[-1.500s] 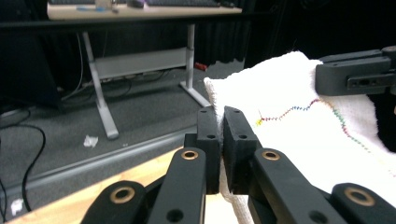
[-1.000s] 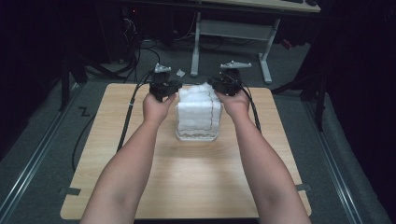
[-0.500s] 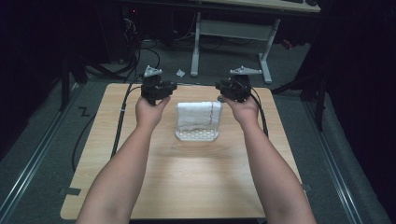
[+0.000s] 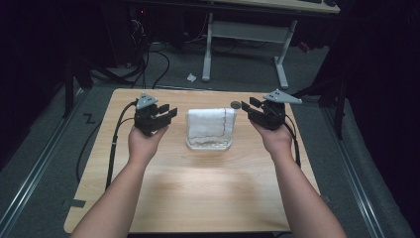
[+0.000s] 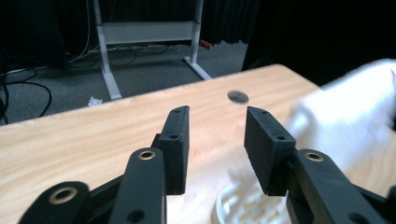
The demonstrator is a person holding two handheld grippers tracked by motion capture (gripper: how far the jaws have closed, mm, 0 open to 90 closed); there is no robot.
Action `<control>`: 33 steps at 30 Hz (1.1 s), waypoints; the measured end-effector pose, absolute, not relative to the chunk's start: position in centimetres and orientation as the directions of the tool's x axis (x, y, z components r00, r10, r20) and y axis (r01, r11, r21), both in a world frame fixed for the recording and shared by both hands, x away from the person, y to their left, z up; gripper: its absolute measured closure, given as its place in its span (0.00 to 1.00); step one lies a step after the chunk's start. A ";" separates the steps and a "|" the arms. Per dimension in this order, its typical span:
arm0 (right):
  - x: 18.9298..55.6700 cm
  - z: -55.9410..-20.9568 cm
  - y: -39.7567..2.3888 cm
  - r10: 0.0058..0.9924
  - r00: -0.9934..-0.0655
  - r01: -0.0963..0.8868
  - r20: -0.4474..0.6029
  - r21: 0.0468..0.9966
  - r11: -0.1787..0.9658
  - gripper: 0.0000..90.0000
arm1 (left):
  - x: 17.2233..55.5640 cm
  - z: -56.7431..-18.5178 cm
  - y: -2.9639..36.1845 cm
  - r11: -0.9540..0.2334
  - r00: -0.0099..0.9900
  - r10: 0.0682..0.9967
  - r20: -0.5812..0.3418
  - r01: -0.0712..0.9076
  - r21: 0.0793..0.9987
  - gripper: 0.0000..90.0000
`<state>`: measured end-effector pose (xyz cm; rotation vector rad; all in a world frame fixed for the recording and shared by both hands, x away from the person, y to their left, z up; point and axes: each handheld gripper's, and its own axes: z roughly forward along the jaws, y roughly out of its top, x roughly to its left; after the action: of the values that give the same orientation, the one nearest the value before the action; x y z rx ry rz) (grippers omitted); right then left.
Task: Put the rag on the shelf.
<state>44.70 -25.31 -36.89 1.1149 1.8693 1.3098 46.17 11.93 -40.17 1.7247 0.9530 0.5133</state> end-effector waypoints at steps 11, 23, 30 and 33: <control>38.7 -39.1 -25.6 0.872 -0.480 0.284 -0.094 0.924 0.256 0.65 | 39.6 -43.2 13.1 -0.190 0.643 0.761 -0.080 0.339 0.921 0.63; 31.0 -49.2 -25.5 0.884 -0.467 0.421 -0.004 0.879 0.226 0.50 | 31.2 -51.9 12.6 -0.296 0.686 0.708 -0.167 0.503 0.812 0.64; 30.8 -51.4 -27.9 0.917 -0.398 0.480 0.036 0.860 0.175 0.51 | 32.1 -51.9 12.1 -0.283 0.692 0.702 -0.169 0.489 0.825 0.60; 31.0 -51.7 -27.9 0.914 -0.405 0.480 0.022 0.856 0.193 0.50 | 32.0 -52.0 12.1 -0.295 0.696 0.701 -0.155 0.481 0.825 0.60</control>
<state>30.95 -27.86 -51.66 1.2984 1.9694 1.1297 32.01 12.06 -51.97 1.9564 0.9129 0.2922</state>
